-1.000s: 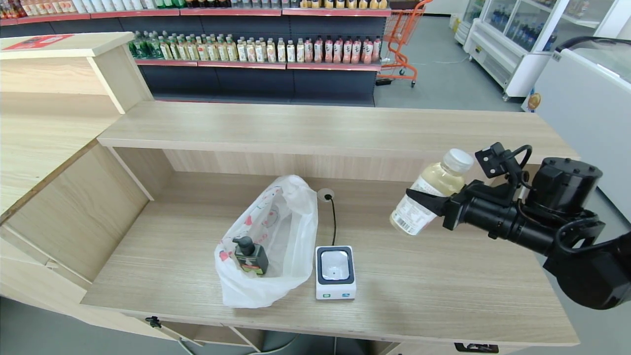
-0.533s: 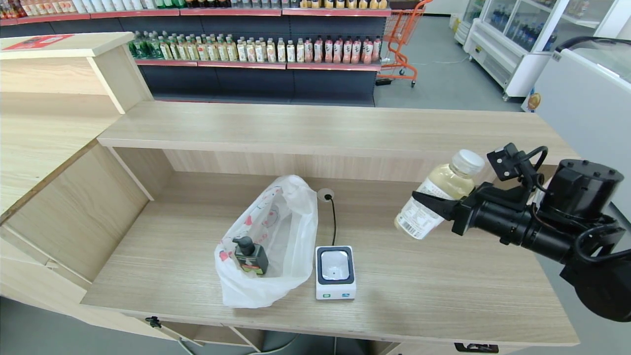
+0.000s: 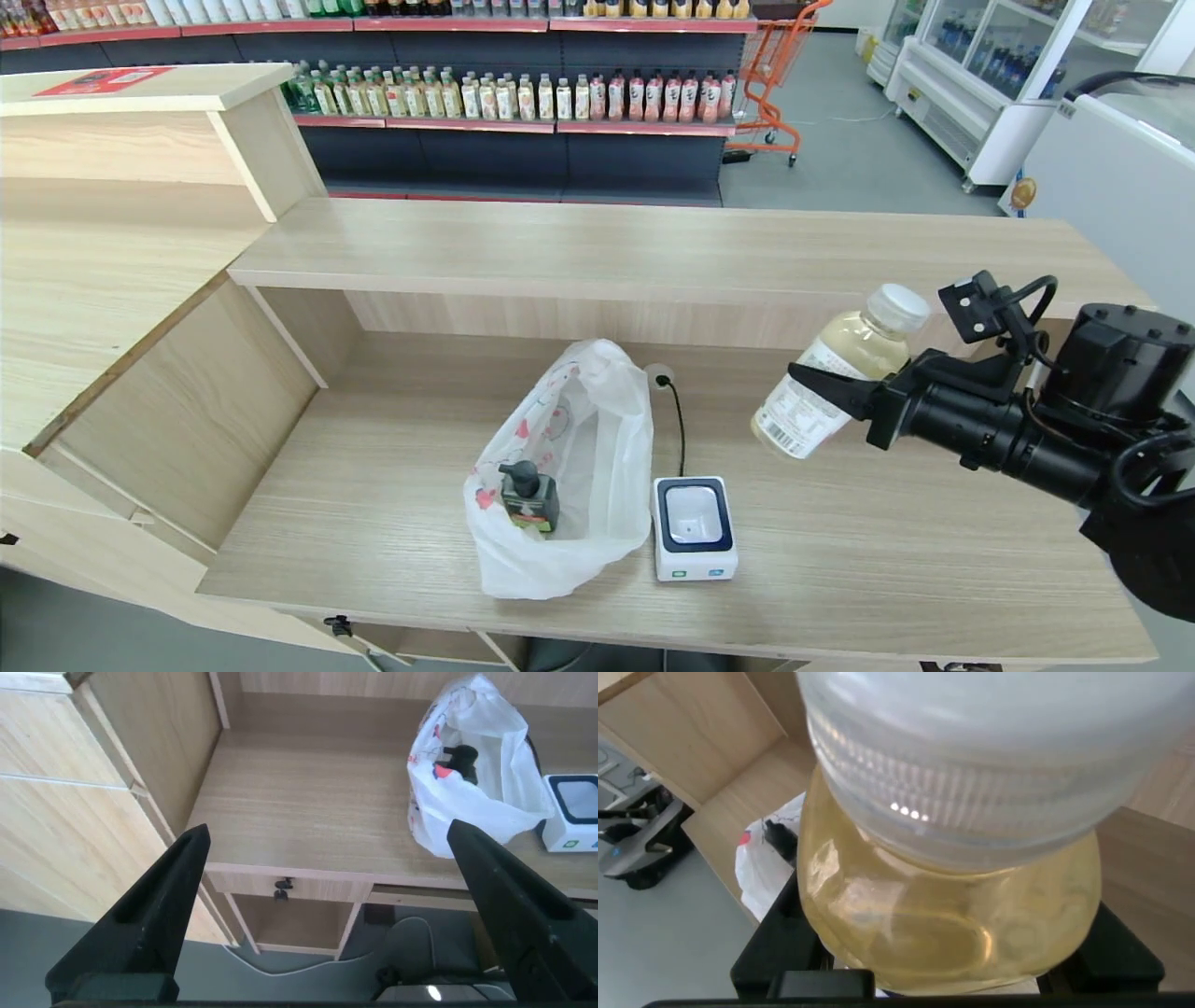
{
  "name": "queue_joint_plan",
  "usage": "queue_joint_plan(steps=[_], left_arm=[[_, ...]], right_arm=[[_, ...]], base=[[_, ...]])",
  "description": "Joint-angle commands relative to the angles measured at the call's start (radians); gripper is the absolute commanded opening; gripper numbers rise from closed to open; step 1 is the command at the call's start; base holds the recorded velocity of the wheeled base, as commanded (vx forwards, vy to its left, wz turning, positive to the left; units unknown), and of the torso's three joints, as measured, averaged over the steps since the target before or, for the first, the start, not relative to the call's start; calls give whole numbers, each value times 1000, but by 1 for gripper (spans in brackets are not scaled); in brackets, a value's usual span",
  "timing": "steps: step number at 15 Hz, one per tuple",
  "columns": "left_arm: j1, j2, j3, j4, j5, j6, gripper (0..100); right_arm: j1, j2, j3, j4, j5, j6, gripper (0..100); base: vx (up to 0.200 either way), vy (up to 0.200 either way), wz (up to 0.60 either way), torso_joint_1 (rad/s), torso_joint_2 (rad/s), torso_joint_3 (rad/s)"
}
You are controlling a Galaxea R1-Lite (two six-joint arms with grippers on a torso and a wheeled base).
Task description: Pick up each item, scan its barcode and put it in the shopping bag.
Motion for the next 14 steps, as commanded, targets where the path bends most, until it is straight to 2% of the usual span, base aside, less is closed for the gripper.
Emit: queue_joint_plan(steps=[1, 3, 7, 14], left_arm=[[0, 0, 0, 0, 0, 0, 100], [0, 0, 0, 0, 0, 2, 100], [0, 0, 0, 0, 1, -3, 100], [0, 0, 0, 0, 1, -3, 100]], right_arm=[[15, 33, -10, -1, 1, 0, 0], [31, 80, -48, -3, 0, 0, 0], [58, 255, -228, 5, -2, -8, 0], [130, 478, -412, 22, -46, -106, 0]], base=[[0, 200, 0, 7, 7, 2], [0, 200, 0, 5, 2, 5], [0, 0, 0, 0, 0, 0], [0, 0, 0, 0, 0, 0]])
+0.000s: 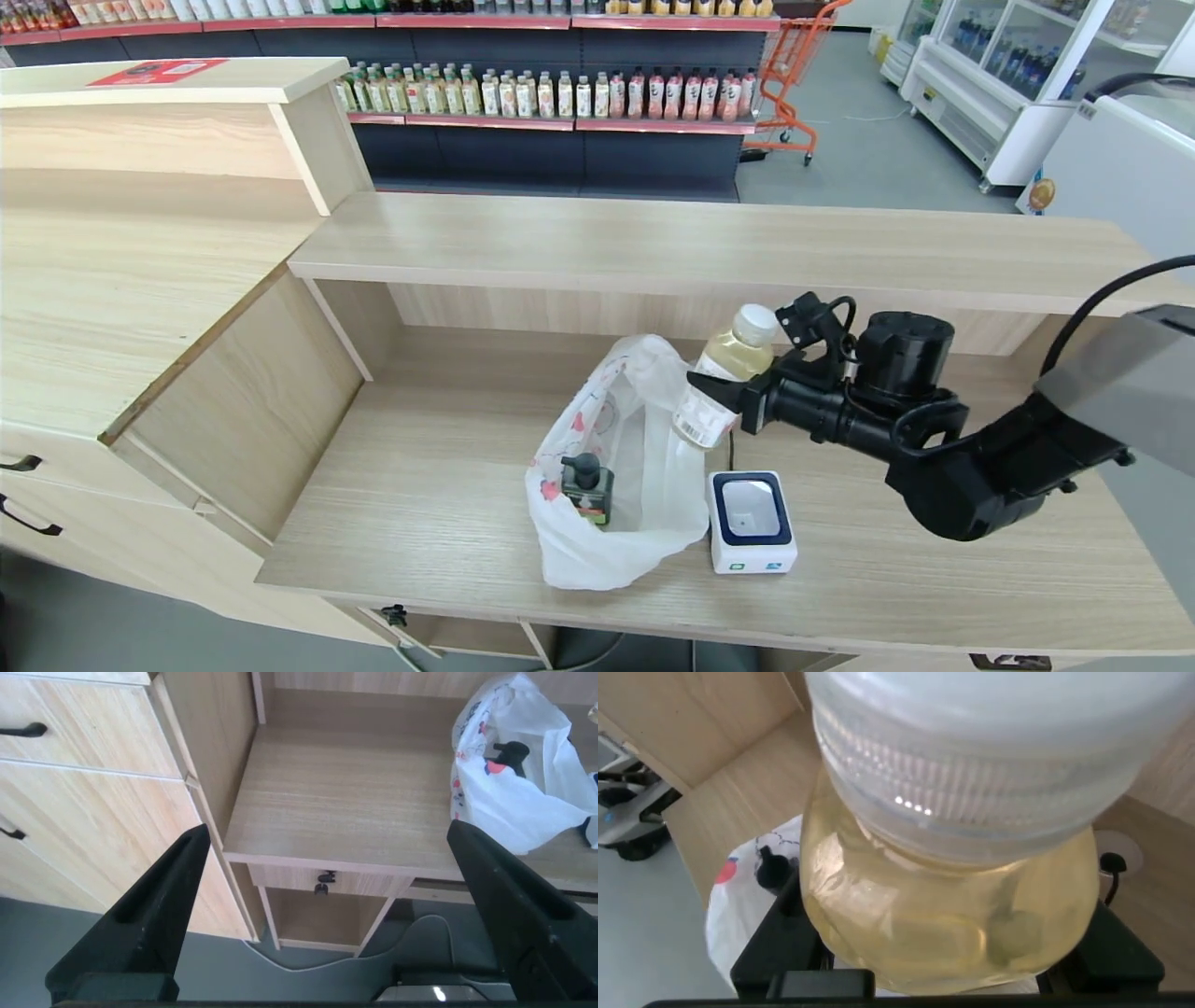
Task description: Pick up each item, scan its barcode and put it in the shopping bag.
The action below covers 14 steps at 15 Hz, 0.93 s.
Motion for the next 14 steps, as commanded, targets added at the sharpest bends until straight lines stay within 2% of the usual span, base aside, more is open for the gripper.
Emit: queue_joint_plan(steps=[1, 5, 8, 10, 14], left_arm=[[0, 0, 0, 0, 1, 0, 100], [0, 0, 0, 0, -1, 0, 100], [0, 0, 0, 0, -1, 0, 100], [0, 0, 0, 0, -1, 0, 100], [1, 0, 0, 0, -1, 0, 100]], right_arm=[[27, 127, -79, 1, -11, -21, 0], [81, 252, -176, -11, -16, -104, 0], [100, 344, -297, -8, -14, -222, 0], [110, 393, -377, -6, -13, -247, 0], [127, 452, -443, -3, -14, -247, 0]], base=[[0, 0, 0, 0, 0, 0], [0, 0, 0, 0, 0, 0], [0, 0, 0, 0, 0, 0], [0, 0, 0, 0, 0, 0], [0, 0, 0, 0, 0, 0]])
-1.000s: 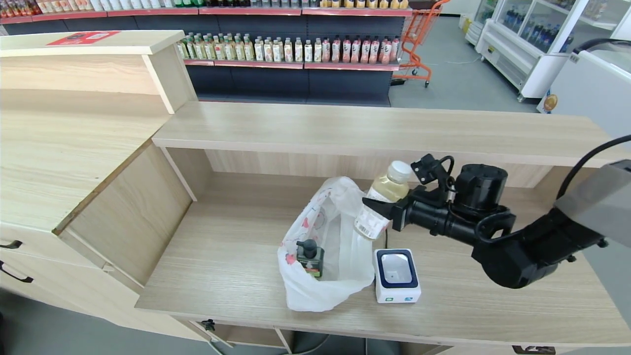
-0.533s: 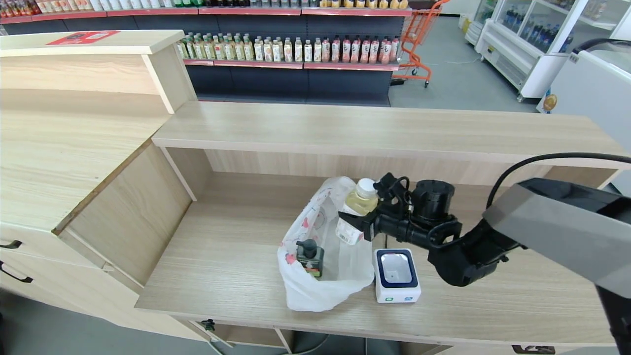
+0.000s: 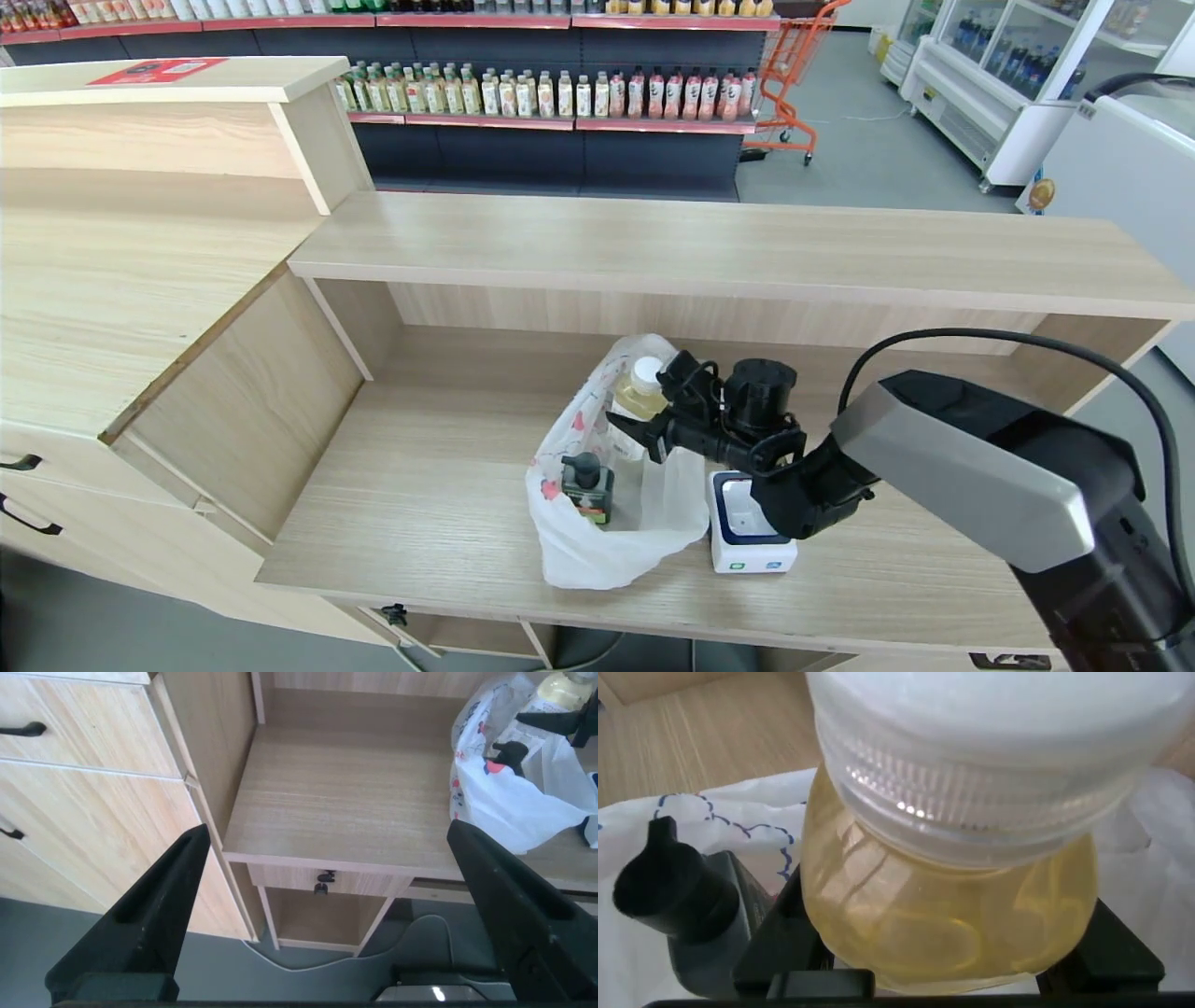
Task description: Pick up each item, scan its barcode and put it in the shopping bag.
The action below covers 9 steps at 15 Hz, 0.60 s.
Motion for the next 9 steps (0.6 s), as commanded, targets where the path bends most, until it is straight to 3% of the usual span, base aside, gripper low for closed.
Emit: queue_joint_plan(steps=[1, 8, 9], left_arm=[[0, 0, 0, 0, 1, 0, 100], [0, 0, 0, 0, -1, 0, 100], [0, 0, 0, 0, -1, 0, 100]], right_arm=[[12, 51, -28, -7, 1, -2, 0], [-3, 117, -25, -70, -2, -57, 0], [-3, 116, -22, -76, -2, -55, 100]], base=[[0, 0, 0, 0, 0, 0], [0, 0, 0, 0, 0, 0], [0, 0, 0, 0, 0, 0]])
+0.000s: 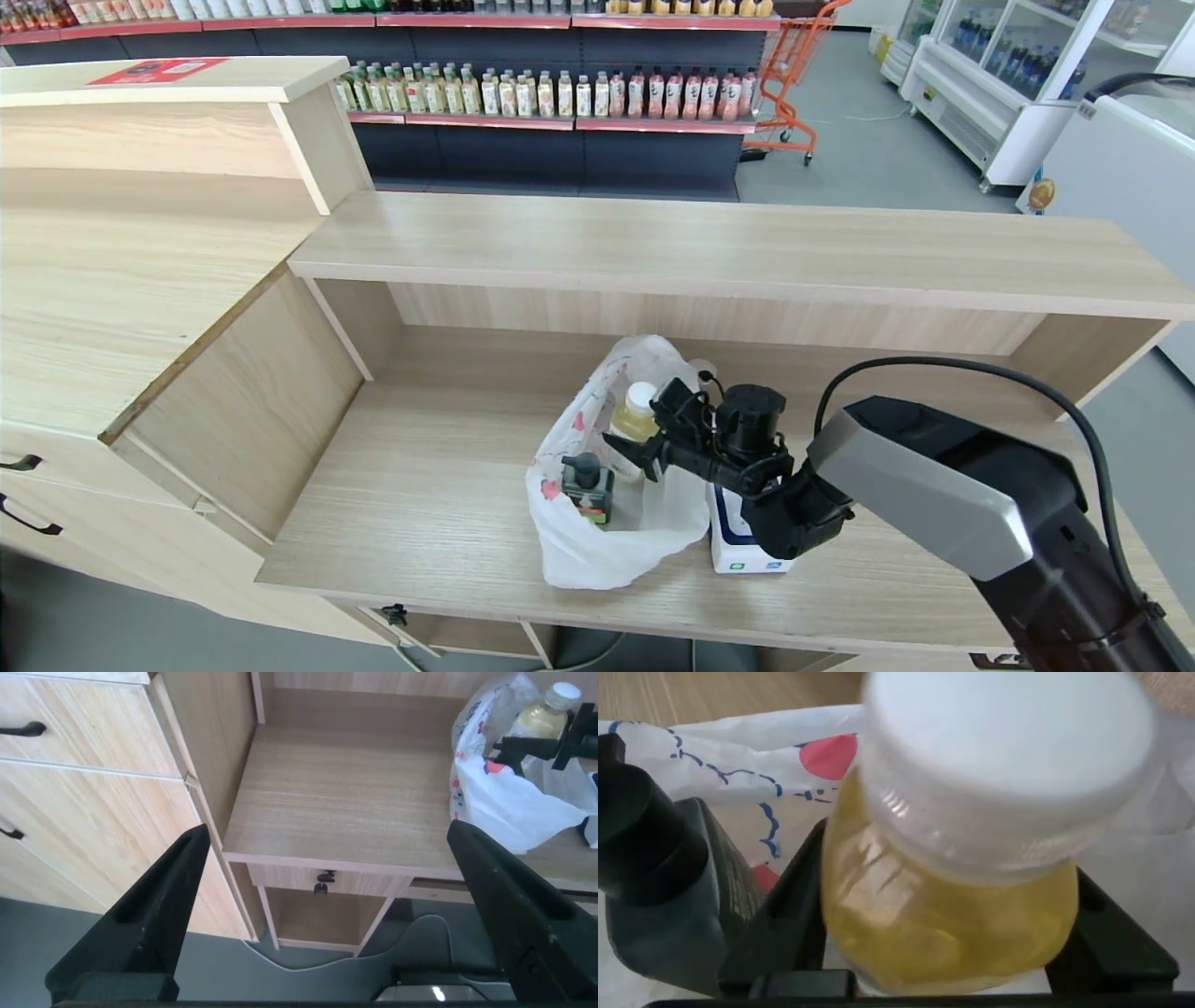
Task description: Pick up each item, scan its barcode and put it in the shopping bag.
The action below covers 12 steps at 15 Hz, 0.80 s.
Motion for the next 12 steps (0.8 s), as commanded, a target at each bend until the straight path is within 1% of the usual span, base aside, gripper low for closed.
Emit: queue_joint_plan(steps=[1, 3, 4, 6, 8, 9, 10, 12], left_arm=[[0, 0, 0, 0, 0, 0, 100], [0, 0, 0, 0, 0, 0, 100], [0, 0, 0, 0, 1, 0, 100], [0, 0, 0, 0, 0, 0, 100], [0, 0, 0, 0, 0, 0, 100], [0, 0, 0, 0, 0, 0, 100], [0, 0, 0, 0, 1, 0, 100], [0, 0, 0, 0, 1, 0, 100]], right_arm=[[2, 6, 6, 5, 1, 1, 100], [1, -74, 30, 15, 3, 46, 100], [1, -140, 78, 19, 3, 98, 100], [-5, -341, 242, 68, 1, 225, 100], [-68, -523, 422, 114, 3, 265, 100], [-113, -614, 503, 164, 3, 270, 100], [-159, -706, 563, 232, 3, 274, 100], [-258, -922, 662, 413, 1, 294, 100]], base=[[0, 0, 0, 0, 0, 0], [0, 0, 0, 0, 0, 0], [0, 0, 0, 0, 0, 0], [0, 0, 0, 0, 0, 0], [0, 0, 0, 0, 0, 0], [0, 0, 0, 0, 0, 0], [0, 0, 0, 0, 0, 0], [0, 0, 0, 0, 0, 0]])
